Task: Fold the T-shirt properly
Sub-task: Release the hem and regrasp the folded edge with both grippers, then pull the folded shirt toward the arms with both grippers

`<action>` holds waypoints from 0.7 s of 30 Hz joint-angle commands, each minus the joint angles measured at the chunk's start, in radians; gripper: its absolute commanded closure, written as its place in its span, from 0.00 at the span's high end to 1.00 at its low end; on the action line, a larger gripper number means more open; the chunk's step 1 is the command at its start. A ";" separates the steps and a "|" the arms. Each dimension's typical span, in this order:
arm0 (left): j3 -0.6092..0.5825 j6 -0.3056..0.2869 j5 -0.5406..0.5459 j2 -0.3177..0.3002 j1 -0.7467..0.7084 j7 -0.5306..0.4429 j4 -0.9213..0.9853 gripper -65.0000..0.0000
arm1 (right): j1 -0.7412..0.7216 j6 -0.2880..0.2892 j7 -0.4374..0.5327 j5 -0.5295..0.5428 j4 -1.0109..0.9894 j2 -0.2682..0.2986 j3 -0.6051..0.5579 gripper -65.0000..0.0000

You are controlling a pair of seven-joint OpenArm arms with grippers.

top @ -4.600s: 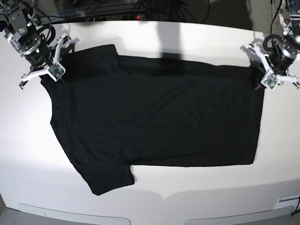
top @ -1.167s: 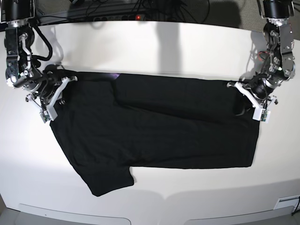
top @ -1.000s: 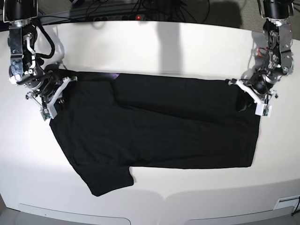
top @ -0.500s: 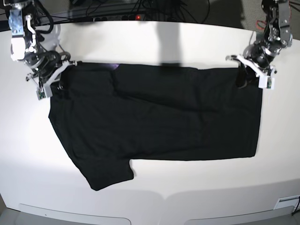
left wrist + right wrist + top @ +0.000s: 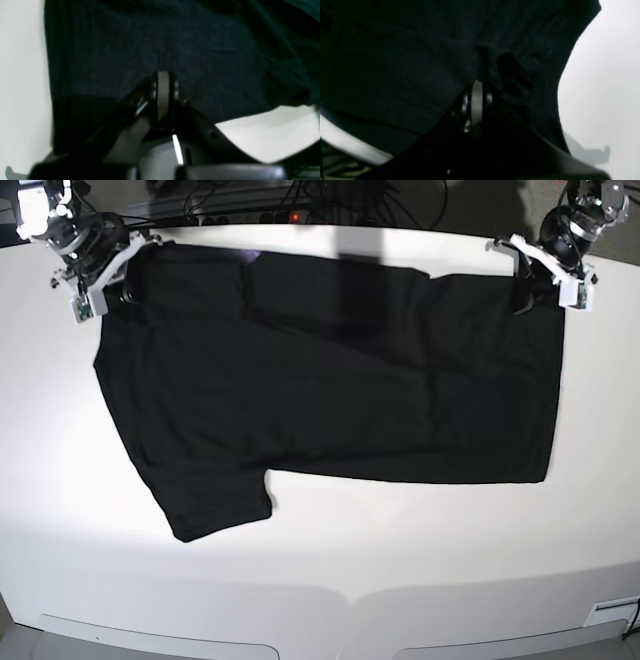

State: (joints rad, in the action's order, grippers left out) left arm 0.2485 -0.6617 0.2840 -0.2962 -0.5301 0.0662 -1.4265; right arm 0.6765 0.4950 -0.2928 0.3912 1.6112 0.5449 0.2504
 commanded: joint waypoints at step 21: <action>0.170 0.007 -0.021 -0.009 -0.049 0.033 -0.363 0.00 | 0.016 -0.004 -0.025 -0.023 0.178 0.012 0.112 0.00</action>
State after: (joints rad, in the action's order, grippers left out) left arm 0.4103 -0.6544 0.2470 -0.2935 -0.5808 0.1299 -1.7721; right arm 0.6922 0.4942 -0.3386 0.3611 1.7733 0.5430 0.3523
